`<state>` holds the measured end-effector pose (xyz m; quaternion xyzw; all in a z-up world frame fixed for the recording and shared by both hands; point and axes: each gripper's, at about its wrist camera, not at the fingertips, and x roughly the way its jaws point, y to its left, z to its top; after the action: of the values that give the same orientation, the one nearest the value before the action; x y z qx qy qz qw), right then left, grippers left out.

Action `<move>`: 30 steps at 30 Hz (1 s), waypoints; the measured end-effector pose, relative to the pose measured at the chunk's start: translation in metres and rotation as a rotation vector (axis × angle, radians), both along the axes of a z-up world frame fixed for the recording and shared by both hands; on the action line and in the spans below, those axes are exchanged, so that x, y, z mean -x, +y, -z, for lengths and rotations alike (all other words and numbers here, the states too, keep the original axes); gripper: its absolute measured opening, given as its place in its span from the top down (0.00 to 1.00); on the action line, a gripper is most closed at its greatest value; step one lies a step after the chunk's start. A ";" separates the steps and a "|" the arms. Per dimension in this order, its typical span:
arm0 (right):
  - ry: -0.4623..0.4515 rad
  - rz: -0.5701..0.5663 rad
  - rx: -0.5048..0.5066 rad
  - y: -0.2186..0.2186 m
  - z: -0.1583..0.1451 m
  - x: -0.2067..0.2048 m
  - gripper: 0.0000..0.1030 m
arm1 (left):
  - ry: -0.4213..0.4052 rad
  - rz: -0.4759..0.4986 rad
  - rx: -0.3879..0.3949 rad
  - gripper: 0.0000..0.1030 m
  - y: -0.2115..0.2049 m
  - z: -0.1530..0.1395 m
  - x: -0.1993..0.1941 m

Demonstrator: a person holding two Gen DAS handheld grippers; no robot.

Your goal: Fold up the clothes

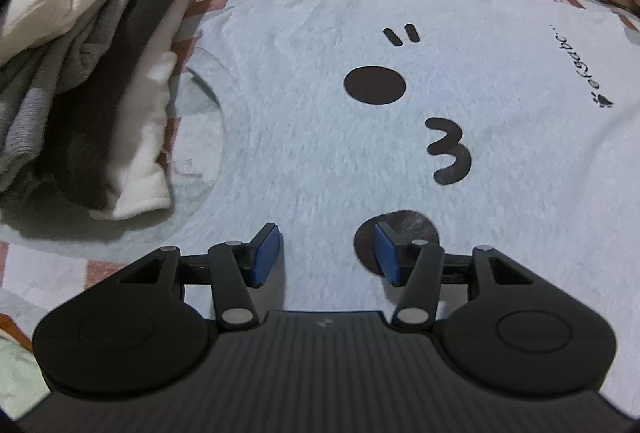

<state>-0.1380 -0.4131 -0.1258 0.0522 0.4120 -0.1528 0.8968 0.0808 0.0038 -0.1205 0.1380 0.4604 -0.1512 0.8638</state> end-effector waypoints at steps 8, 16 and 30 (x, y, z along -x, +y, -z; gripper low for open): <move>0.071 0.172 -0.073 -0.031 0.019 0.021 1.00 | 0.013 -0.068 -0.083 0.48 0.029 -0.005 0.013; -0.015 0.308 -0.228 -0.017 -0.022 0.064 0.69 | 0.058 -0.227 -0.071 0.46 0.085 -0.018 0.028; -0.303 0.496 -0.469 0.032 -0.036 0.221 0.44 | 0.179 -0.369 0.163 0.45 0.125 -0.024 0.044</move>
<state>-0.3591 -0.3816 -0.0899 0.3764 0.2733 -0.2577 0.8469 0.0373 0.1291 -0.0960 -0.0329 0.5392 -0.0387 0.8407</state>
